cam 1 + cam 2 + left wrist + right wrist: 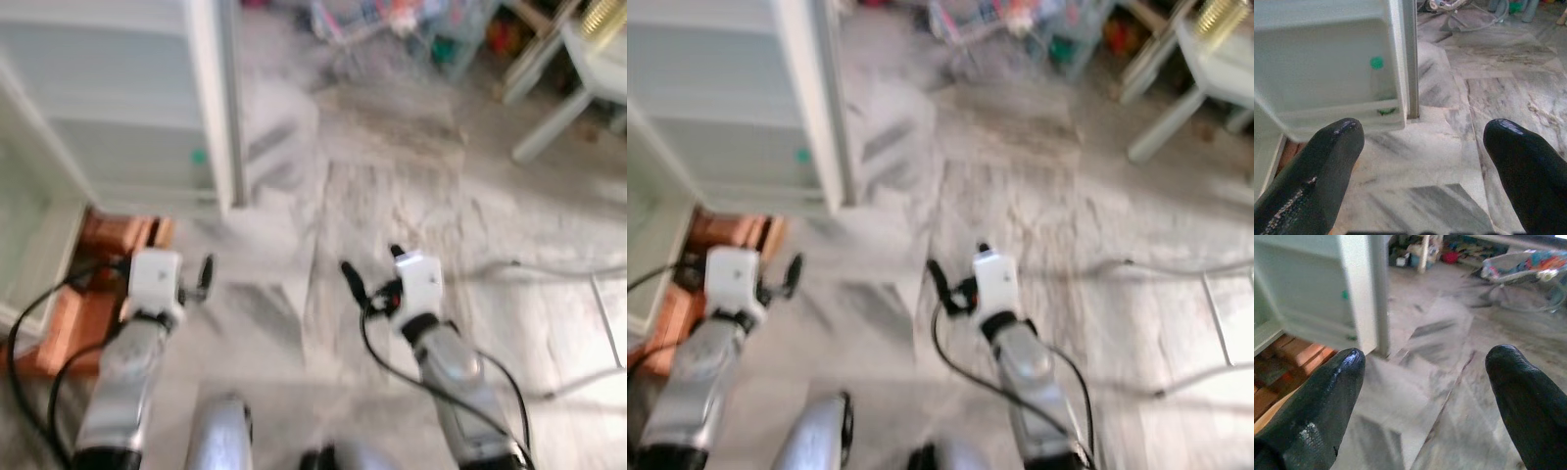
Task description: Restocking fridge
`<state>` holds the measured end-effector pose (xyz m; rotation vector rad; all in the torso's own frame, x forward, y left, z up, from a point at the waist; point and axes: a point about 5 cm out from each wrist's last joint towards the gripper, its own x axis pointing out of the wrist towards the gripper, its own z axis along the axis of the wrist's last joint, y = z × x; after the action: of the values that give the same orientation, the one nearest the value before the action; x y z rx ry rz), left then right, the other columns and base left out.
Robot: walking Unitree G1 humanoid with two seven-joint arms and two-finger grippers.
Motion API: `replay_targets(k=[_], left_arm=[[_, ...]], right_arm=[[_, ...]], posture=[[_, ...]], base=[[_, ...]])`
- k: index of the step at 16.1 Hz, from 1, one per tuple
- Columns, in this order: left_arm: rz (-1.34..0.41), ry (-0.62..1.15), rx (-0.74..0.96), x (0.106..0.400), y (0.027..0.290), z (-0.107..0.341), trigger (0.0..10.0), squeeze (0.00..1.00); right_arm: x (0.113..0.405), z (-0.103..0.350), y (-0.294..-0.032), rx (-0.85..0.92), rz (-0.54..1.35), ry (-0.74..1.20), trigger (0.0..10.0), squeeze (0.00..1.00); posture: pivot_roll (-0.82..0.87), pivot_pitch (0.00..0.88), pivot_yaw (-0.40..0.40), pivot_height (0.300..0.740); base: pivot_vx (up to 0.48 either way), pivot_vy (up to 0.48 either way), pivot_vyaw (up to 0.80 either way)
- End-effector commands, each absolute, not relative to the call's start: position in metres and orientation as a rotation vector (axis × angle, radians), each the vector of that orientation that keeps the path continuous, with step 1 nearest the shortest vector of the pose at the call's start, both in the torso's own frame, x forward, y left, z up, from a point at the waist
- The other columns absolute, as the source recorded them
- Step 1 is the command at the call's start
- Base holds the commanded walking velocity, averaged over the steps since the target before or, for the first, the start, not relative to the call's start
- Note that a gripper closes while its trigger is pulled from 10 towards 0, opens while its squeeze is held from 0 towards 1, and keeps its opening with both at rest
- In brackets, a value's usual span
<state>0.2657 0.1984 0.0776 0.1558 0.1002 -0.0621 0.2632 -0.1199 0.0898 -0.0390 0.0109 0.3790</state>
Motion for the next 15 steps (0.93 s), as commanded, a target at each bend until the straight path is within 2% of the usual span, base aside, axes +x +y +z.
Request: replay_targets(k=[1, 7, 15], left_arm=[[-0.04, 0.122, 0.14, 0.266, 0.197, 0.07, 10.0, 0.0], [-0.006, 0.075, 0.178, 0.289, 0.203, 0.083, 10.0, 0.0], [-0.052, 0.044, 0.196, 0.307, 0.189, 0.088, 10.0, 0.0]], right_arm=[[0.262, 0.088, -0.133, -0.053, 0.33, 0.015, 10.0, 0.0], [0.269, 0.094, -0.13, -0.068, 0.339, -0.032, 10.0, 0.0], [0.271, 0.094, -0.128, -0.044, 0.335, -0.042, 10.0, 0.0]], posture=[[0.09, 0.168, -0.13, 0.74], [0.09, 0.159, -0.115, 0.74], [0.08, 0.158, -0.107, 0.74]], base=[[0.469, 0.0, 0.0], [0.454, 0.0, 0.48], [0.453, 0.0, 0.0]])
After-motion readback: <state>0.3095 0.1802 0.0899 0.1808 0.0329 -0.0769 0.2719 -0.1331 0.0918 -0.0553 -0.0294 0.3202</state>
